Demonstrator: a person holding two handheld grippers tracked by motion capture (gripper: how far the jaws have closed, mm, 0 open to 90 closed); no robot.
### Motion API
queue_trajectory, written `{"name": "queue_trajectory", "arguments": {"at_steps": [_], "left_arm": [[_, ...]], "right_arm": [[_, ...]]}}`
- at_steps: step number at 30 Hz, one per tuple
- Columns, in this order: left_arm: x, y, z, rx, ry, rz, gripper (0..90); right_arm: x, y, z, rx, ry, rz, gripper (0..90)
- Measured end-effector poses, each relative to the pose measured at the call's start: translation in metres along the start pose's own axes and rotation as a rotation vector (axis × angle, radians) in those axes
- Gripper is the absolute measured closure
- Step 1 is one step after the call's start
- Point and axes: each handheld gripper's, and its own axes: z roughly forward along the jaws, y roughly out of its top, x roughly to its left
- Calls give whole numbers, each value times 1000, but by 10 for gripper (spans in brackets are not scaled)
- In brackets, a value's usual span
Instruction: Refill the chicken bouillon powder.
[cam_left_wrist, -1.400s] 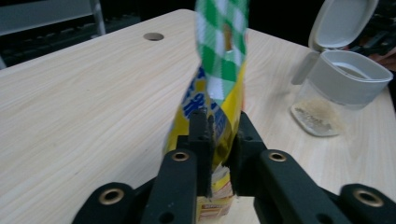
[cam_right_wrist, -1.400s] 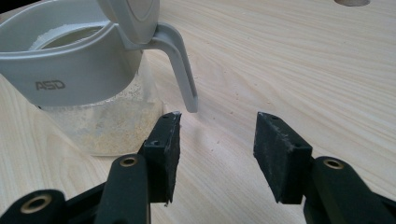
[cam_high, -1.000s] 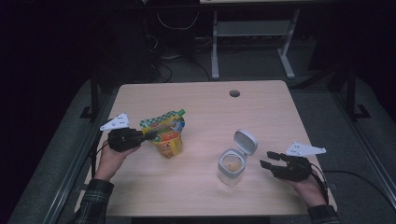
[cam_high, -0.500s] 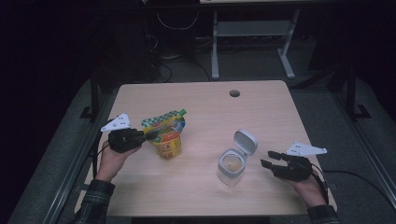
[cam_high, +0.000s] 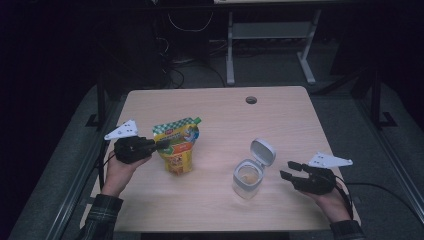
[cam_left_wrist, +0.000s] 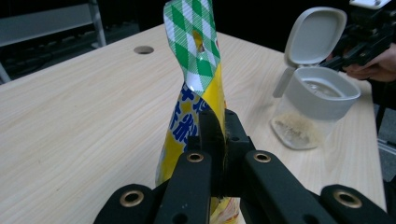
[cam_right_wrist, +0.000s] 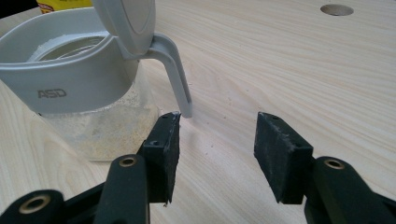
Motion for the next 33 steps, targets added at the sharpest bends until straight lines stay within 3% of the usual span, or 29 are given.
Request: {"name": "queue_trajectory", "arguments": {"at_steps": [8,17,20,27,33], "left_arm": [[-6,5,-8,-28,-15,5,900],[-15,16,-16,-53,-40,-5,900],[-18,20,-17,-60,-47,-3,900],[-26,28,-19,-82,-72,-6,900],[-33,36,-20,-96,-101,-1,900]], "right_arm": [[0,0,0,0,-2,8,502],[0,3,-6,-12,-2,35,585],[1,3,-8,-18,1,34,644],[7,8,-16,-37,14,12,896],[14,12,-22,-62,51,-2,900]]}}
